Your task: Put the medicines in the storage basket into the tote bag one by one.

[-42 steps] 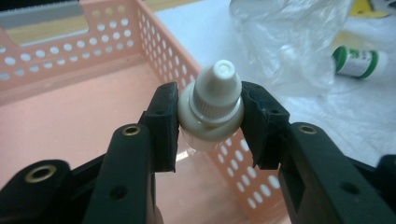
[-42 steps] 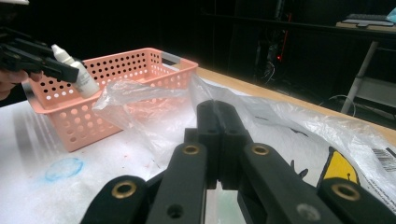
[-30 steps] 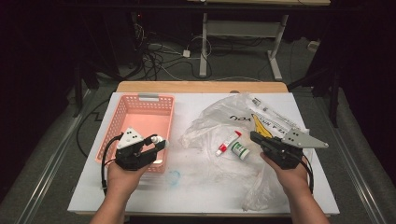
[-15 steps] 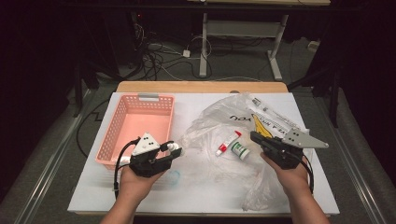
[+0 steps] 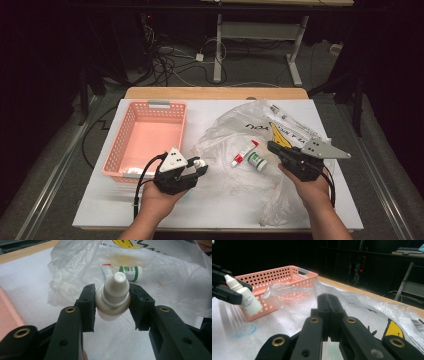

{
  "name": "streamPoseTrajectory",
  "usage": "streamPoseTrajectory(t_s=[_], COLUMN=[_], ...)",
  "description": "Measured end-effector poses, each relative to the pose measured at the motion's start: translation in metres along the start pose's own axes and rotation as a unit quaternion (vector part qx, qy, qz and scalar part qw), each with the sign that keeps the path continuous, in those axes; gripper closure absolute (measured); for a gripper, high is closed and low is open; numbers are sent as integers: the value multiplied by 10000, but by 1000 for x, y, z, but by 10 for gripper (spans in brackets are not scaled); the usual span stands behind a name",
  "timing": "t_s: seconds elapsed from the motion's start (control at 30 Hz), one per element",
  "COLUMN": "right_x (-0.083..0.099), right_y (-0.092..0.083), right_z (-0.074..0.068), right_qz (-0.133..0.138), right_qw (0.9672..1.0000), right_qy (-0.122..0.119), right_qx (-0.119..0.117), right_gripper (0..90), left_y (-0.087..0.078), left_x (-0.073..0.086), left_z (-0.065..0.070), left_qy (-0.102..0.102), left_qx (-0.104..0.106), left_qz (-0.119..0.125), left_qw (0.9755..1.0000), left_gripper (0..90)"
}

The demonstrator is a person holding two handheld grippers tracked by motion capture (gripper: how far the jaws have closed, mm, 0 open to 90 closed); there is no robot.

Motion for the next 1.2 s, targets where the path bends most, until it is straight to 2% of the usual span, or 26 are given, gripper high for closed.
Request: streamPoseTrajectory(t_s=[0.23, 0.43, 0.57, 0.87, 1.13, 1.2], right_x=[0, 0, 1, 1, 0, 0], right_y=[1, 0, 1, 1, 0, 0], right_z=[0, 0, 0, 0, 0, -1], right_qz=[-3, -1, -8, 3, 26, 27], right_qw=[10000, 10000, 10000, 10000, 10000, 10000], right_qy=[0, 10, 1, -2, 18, 22], right_qx=[-6, 2, -2, -15, -27, -29], right_gripper=[900, 900, 900, 900, 900, 900], left_y=[24, 54, 77, 128, 158, 163], left_x=[-5, -9, -12, -18, -22, -24], left_z=[19, 32, 37, 44, 48, 47], left_qy=[181, 311, 303, 392, 502, 479], left_qx=[187, 315, 361, 268, 127, 107], left_qz=[-55, -209, -280, -515, -618, -620], left_qw=[9996, 9988, 9985, 9975, 9967, 9969], left_gripper=[582, 582, 582, 582, 582, 582])
Point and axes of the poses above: each handheld gripper's, and its own axes: y roughly forward along the jaws, x roughly out of its underside, z roughly to its right, the point moved 5 cm from there along y, roughly forward along the jaws, and after that the axes turned 6 degrees about -y, right-handed, at the moved point
